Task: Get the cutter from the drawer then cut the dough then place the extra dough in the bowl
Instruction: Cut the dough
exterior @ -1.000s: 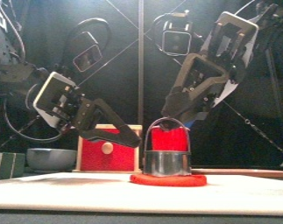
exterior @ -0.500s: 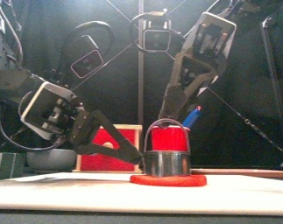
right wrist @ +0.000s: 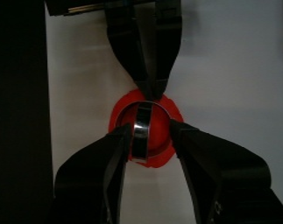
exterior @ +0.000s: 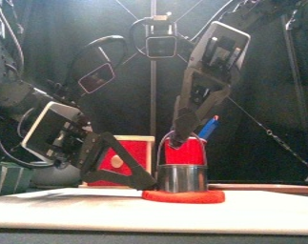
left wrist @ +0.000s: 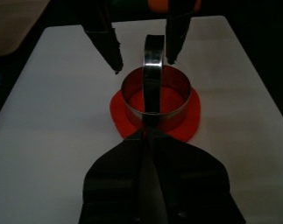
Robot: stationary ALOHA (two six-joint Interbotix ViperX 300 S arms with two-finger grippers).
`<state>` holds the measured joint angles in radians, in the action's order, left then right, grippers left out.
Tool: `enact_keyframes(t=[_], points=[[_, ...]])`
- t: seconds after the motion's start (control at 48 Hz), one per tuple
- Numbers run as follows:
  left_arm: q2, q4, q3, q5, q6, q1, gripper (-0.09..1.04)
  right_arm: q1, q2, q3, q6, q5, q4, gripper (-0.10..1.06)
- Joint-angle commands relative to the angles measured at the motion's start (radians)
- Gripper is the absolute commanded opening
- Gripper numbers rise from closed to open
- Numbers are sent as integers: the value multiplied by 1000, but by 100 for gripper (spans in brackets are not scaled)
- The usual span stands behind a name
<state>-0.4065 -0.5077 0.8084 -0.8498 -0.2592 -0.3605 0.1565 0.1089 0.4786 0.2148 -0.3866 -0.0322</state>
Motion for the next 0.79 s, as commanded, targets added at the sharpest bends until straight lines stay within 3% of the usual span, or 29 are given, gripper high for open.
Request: enact_keyframes(t=[0.021,0.167,0.583,0.792], points=[[3,-8,-11,9,2,2,57,15,-17,-28,48,-5,-43,78],[2,-12,-9,28,0,3,57,23,-17,-34,87,-20,-66,78],[2,-14,-12,44,0,3,57,20,6,-48,89,-44,-72,75],[2,-12,-11,46,0,3,57,21,11,-61,89,-63,-72,64]])
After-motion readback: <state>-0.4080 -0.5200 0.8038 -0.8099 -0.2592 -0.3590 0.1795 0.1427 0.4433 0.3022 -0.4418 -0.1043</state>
